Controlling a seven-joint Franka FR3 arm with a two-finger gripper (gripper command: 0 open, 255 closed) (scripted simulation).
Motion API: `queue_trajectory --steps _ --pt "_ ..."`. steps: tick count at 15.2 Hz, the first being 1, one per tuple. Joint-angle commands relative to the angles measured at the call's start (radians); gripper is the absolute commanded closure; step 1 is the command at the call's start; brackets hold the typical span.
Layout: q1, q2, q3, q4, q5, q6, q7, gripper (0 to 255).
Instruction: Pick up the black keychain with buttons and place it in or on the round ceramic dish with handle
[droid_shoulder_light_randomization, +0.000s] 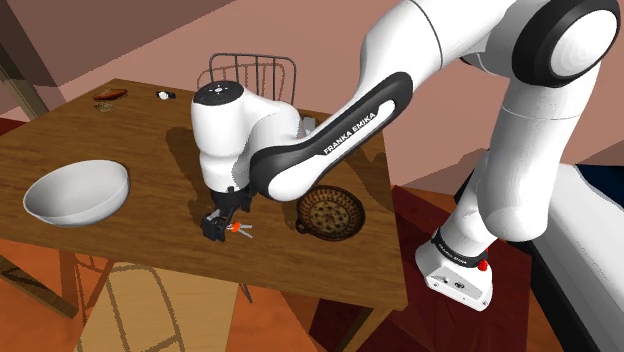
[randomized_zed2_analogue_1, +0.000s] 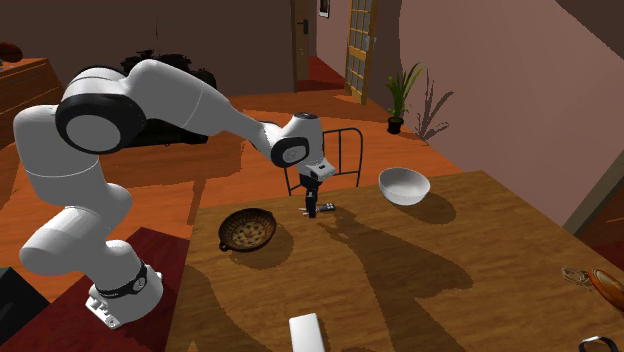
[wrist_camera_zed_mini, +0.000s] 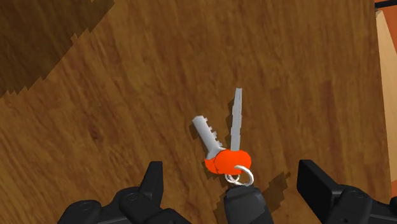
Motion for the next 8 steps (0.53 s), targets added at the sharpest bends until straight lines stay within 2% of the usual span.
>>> queue_trajectory --steps 1,4,5,8 --pt "0.0 0.001 0.0 -0.001 -0.001 0.002 0.001 0" --pt "0.0 0.001 0.0 -0.001 -0.001 0.001 0.001 0" --pt "0.0 0.001 0.0 -0.001 -0.001 0.001 0.001 255" --pt "0.001 0.002 0.0 0.0 -0.002 0.002 0.002 255"
